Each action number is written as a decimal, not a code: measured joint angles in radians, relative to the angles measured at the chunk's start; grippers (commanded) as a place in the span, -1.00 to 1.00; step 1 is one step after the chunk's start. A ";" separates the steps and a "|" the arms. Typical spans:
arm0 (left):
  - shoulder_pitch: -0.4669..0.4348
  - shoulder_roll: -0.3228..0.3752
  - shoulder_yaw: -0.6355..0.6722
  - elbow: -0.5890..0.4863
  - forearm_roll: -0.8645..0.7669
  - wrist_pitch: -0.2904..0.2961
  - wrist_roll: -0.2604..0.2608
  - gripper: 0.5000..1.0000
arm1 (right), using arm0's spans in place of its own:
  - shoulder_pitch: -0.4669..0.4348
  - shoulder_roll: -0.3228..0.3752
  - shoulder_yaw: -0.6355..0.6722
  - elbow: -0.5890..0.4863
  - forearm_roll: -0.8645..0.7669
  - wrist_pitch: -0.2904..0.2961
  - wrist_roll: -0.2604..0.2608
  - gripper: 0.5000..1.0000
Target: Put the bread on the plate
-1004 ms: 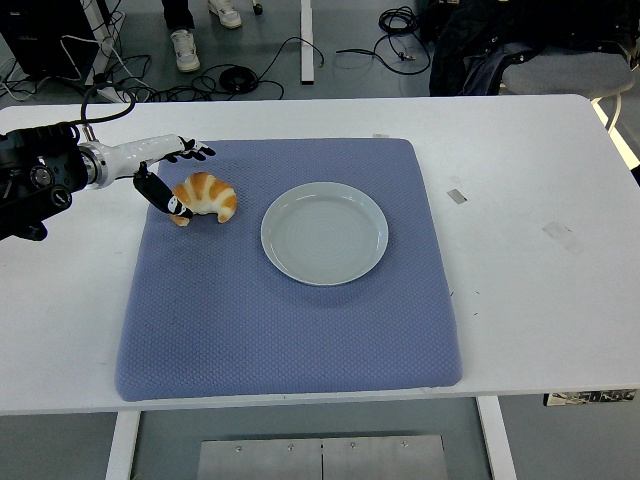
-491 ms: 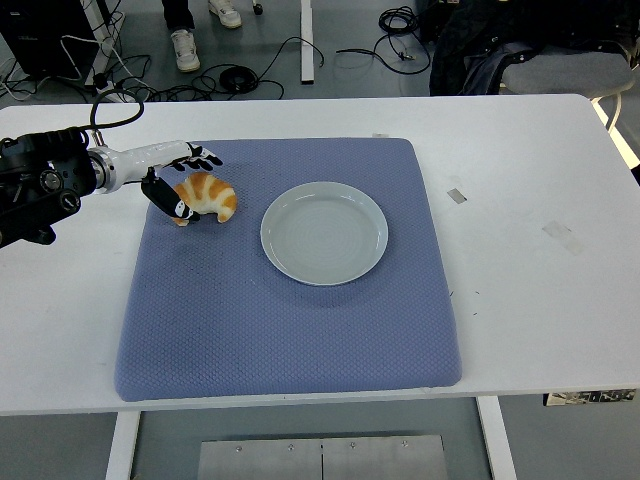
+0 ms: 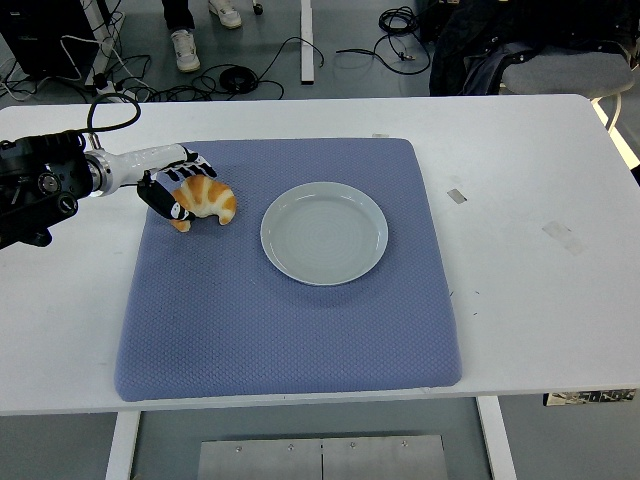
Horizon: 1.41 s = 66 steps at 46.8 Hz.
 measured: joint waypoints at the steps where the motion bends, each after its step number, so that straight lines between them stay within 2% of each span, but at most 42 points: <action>1: 0.000 0.000 0.002 0.000 0.000 0.000 0.000 0.00 | 0.000 0.000 0.000 0.000 0.000 0.000 0.000 1.00; 15: 0.000 0.000 0.007 0.000 0.001 0.000 0.000 -0.22 | 0.000 0.000 0.000 0.000 0.000 0.000 0.000 1.00; 37: -0.030 0.009 -0.011 0.011 -0.024 -0.022 -0.001 -0.24 | 0.000 0.000 0.000 0.000 0.000 0.000 0.000 1.00; 51: -0.059 0.006 -0.021 0.033 -0.129 -0.052 -0.002 -0.24 | 0.000 0.000 0.000 0.000 0.000 0.000 0.000 1.00; 56: -0.071 -0.002 -0.022 0.046 -0.167 -0.064 -0.002 -0.24 | 0.000 0.000 0.000 0.000 0.000 0.000 0.000 1.00; 66: -0.102 -0.073 -0.022 0.048 -0.195 -0.067 0.004 -0.23 | 0.000 0.000 0.000 0.000 0.000 0.000 0.000 1.00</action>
